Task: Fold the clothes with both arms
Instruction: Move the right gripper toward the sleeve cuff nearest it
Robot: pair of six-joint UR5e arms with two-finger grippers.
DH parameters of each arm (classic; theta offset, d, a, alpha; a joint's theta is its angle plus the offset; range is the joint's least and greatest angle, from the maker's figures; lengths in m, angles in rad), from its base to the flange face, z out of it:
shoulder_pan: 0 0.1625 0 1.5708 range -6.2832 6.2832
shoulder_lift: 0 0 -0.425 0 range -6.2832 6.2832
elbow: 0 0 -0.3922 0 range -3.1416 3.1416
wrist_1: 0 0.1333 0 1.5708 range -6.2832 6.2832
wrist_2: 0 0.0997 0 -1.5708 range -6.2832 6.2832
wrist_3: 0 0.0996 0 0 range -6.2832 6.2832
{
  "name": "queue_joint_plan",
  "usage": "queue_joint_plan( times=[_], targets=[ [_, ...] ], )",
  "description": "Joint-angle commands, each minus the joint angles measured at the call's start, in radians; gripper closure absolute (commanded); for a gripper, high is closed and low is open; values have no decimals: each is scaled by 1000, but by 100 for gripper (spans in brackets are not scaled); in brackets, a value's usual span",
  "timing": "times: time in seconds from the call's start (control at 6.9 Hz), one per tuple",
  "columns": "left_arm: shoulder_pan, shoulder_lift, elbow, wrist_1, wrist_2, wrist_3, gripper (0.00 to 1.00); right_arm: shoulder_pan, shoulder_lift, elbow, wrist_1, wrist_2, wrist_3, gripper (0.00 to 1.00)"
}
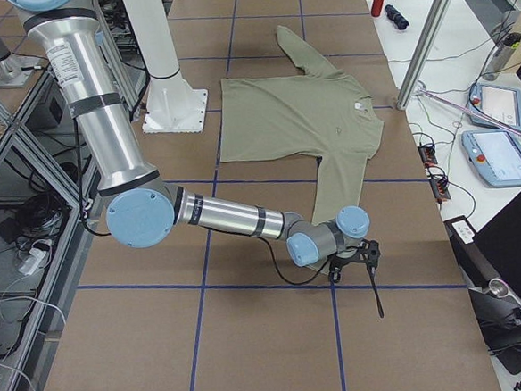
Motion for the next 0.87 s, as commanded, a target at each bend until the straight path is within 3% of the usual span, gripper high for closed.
queue_joint_plan(
  times=[0.0,0.29,0.72],
  targets=[
    [1,0,0,0,0,-1,0,1,1,1,0,1,-1,100],
    [1,0,0,0,0,-1,0,9,-1,47,2,4,-1,100],
    [-1,0,-1,0,-25,-2,0,-6,-55,313,10,55,136,100]
  ],
)
